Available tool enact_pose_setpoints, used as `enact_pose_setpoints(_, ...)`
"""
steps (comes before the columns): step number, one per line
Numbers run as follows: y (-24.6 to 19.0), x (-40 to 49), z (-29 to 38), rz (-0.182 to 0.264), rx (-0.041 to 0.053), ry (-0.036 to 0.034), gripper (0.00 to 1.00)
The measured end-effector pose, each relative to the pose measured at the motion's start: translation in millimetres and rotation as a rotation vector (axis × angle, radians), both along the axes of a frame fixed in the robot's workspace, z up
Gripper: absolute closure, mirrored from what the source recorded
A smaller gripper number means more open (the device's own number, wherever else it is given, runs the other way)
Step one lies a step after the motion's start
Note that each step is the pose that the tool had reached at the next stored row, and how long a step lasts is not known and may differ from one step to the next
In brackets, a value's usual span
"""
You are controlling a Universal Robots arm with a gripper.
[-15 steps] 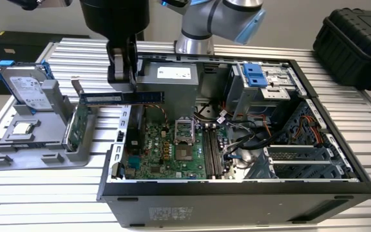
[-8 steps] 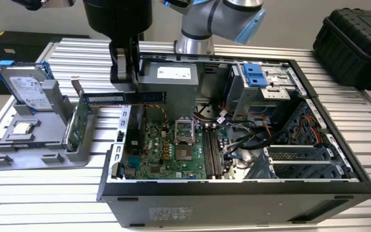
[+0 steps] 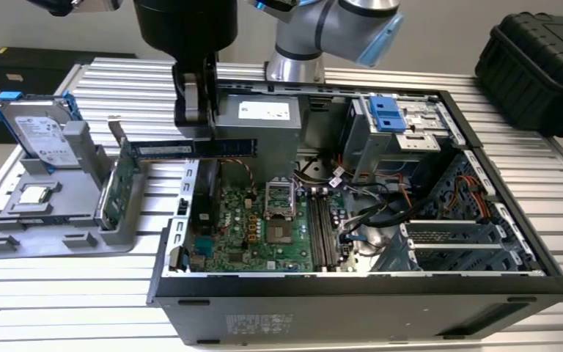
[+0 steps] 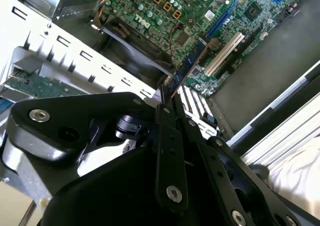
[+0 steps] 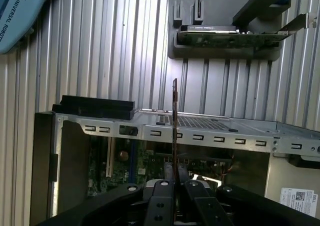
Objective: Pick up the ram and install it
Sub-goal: 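Pick up the ram and move it above insertion slot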
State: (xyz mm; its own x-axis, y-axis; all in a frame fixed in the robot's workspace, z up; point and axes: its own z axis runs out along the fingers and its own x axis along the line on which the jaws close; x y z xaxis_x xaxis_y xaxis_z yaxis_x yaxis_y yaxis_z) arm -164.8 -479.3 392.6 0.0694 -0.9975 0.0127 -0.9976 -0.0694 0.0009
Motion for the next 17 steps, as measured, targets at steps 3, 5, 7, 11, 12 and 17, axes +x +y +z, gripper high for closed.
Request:
enact_pose_setpoints(3,0.0,2.0,0.0,0.000,0.0001,0.0000,1.00)
enact_pose_setpoints(5,0.0,3.5,0.1,0.000,-0.0001,0.0001,1.00)
enact_pose_setpoints(7,0.0,5.1,0.1,0.000,-0.0001,0.0001,1.00)
enact_pose_setpoints(11,0.1,7.7,0.0,0.000,0.0001,0.0000,1.00)
enact_pose_setpoints(12,0.2,8.3,0.0,0.000,0.0000,0.0000,1.00)
enact_pose_setpoints(17,0.3,10.9,0.0,0.000,0.0001,0.0000,1.00)
